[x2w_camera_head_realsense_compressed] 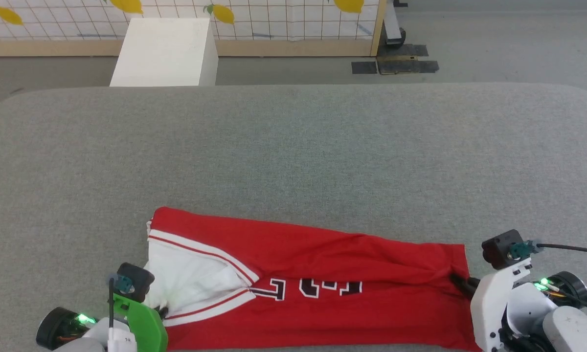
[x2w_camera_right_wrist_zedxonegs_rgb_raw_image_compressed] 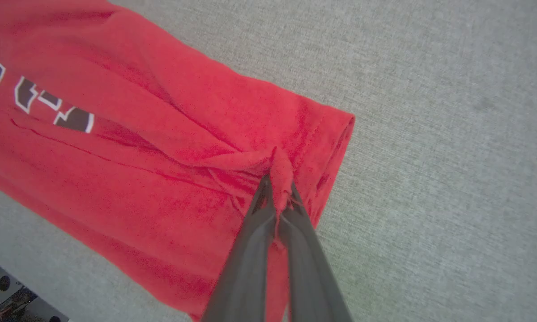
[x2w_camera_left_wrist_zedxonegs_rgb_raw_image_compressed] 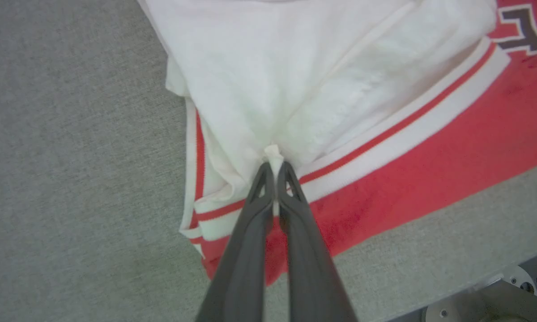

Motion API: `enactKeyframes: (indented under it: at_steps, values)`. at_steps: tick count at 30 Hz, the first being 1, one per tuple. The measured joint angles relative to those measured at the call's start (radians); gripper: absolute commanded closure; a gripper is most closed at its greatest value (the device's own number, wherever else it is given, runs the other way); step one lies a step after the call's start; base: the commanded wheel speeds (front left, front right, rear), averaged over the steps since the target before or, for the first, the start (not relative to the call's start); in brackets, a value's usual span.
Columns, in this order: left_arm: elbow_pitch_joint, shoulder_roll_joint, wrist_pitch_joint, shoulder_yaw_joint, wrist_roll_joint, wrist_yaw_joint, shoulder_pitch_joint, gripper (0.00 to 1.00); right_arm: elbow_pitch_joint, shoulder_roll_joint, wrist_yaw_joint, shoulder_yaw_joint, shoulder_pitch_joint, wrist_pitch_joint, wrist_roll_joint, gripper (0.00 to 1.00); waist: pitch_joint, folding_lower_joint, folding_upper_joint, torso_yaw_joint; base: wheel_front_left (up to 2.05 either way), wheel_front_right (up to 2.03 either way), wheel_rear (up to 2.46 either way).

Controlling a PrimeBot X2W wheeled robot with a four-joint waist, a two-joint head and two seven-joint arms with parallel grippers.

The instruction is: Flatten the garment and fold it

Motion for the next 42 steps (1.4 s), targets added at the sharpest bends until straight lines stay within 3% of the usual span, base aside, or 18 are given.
enactKeyframes:
  at_steps: [1, 6, 12, 16, 21, 26, 30, 32, 39, 40, 42]
  values:
    - [0.01, -0.004, -0.009, 0.001, 0.001, 0.0, 0.0, 0.0, 0.001, 0.005, 0.0, -0.002, 0.0, -0.004, -0.004, 0.0, 0.0, 0.0, 0.0, 0.001, 0.0, 0.0, 0.0]
    - [0.021, -0.015, -0.116, 0.023, 0.028, 0.028, 0.012, 0.0, -0.057, 0.014, 0.0, -0.043, 0.022, -0.058, -0.04, 0.0, -0.029, 0.0, 0.0, 0.004, 0.0, 0.0, 0.0]
    - [-0.018, -0.016, -0.31, 0.086, 0.109, 0.167, 0.02, 0.0, -0.211, 0.021, 0.0, -0.168, 0.102, -0.06, -0.1, 0.0, -0.068, 0.0, 0.0, 0.013, 0.0, 0.0, 0.0]
    - [-0.021, -0.036, -0.422, 0.135, 0.172, 0.271, 0.03, 0.0, -0.276, 0.06, 0.0, -0.254, 0.134, -0.035, -0.125, 0.0, -0.068, 0.0, 0.0, 0.02, 0.0, 0.0, 0.0]
    - [-0.048, -0.114, -0.45, 0.273, 0.308, 0.405, 0.047, 0.0, -0.281, 0.083, 0.0, -0.304, 0.159, 0.027, -0.145, 0.0, -0.042, 0.0, 0.0, 0.029, 0.0, 0.0, 0.0]
    - [-0.109, -0.198, -0.453, 0.454, 0.498, 0.479, 0.119, 0.0, -0.246, 0.097, 0.0, -0.321, 0.162, 0.097, -0.14, 0.0, -0.01, 0.0, 0.0, 0.042, 0.0, 0.0, 0.0]
    - [-0.124, -0.258, -0.453, 0.567, 0.607, 0.483, 0.191, 0.0, -0.201, 0.096, 0.0, -0.292, 0.161, 0.16, -0.115, 0.0, 0.012, 0.0, 0.0, 0.054, 0.0, 0.0, 0.0]
    - [-0.144, -0.286, -0.453, 0.614, 0.644, 0.46, 0.213, 0.0, -0.182, 0.098, 0.0, -0.281, 0.154, 0.172, -0.092, 0.0, 0.021, 0.0, 0.0, 0.06, 0.0, 0.0, 0.0]
    - [-0.227, -0.387, -0.454, 0.788, 0.748, 0.274, 0.269, 0.0, -0.096, 0.091, 0.0, -0.245, 0.106, 0.192, -0.069, 0.0, 0.05, 0.0, 0.0, 0.076, 0.0, 0.0, 0.0]
    - [-0.227, -0.435, -0.454, 0.859, 0.772, 0.201, 0.306, 0.0, -0.061, 0.091, 0.0, -0.236, 0.08, 0.191, -0.066, 0.0, 0.06, 0.0, 0.0, 0.082, 0.0, 0.0, 0.0]
    - [-0.21, -0.471, -0.454, 0.902, 0.775, 0.136, 0.329, 0.0, -0.043, 0.09, 0.0, -0.228, 0.067, 0.191, -0.06, 0.0, 0.065, 0.0, 0.0, 0.086, 0.0, 0.0, 0.0]
